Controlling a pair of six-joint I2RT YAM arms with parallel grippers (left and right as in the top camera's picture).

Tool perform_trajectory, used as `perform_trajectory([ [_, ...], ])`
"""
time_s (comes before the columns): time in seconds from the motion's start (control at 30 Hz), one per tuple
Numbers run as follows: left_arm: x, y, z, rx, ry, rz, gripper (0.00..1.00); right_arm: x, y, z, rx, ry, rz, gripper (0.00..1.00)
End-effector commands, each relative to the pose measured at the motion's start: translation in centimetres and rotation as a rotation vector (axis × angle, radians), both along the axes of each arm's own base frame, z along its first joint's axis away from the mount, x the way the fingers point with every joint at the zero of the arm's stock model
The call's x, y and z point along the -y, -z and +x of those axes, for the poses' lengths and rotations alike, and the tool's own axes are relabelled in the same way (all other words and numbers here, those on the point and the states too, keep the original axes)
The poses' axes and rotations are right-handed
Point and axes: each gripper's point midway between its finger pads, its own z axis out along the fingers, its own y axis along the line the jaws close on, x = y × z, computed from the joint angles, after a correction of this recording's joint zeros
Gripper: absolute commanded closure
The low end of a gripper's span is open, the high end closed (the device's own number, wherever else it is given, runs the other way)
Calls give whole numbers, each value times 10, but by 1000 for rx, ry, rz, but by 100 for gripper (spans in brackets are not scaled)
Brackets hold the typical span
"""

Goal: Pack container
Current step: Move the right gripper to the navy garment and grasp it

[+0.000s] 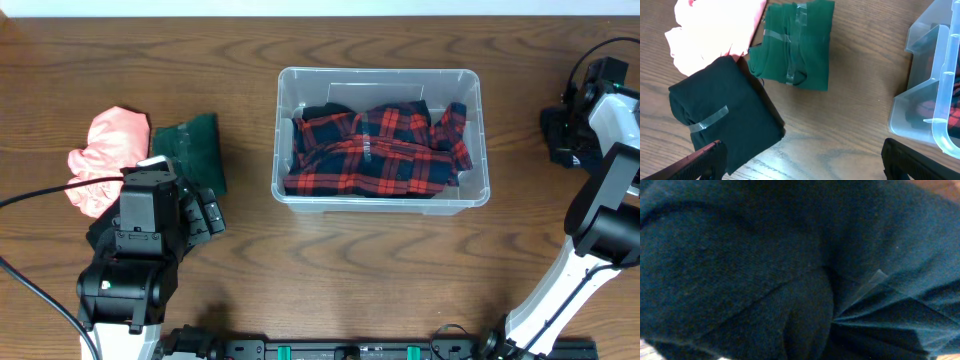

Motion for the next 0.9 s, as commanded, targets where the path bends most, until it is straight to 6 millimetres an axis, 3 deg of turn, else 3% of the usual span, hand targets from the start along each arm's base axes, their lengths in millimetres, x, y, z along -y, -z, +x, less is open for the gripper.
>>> perform_trajectory([
  [0.0,-3,-6,1,16,-16,5,2,-8,8,-12,-32,23,39,99],
  [0.2,-3,-6,1,15,-16,5,2,-5,-85,1,166,34,-29,99],
  [0.3,-3,-6,1,15,-16,5,2,-16,-139,5,296,8,-33,99],
  [0.4,-3,-6,1,15,-16,5,2,-25,-177,0,367,-9,-52,99],
  [0.53,-3,-6,1,15,-16,5,2,-42,-208,-7,420,-41,-63,99],
  [0.67,-3,-6,1,15,-16,5,2,-72,-227,-8,445,-107,-53,99],
  [0.87,-3,-6,1,15,-16,5,2,-158,-233,-2,438,-303,12,99],
])
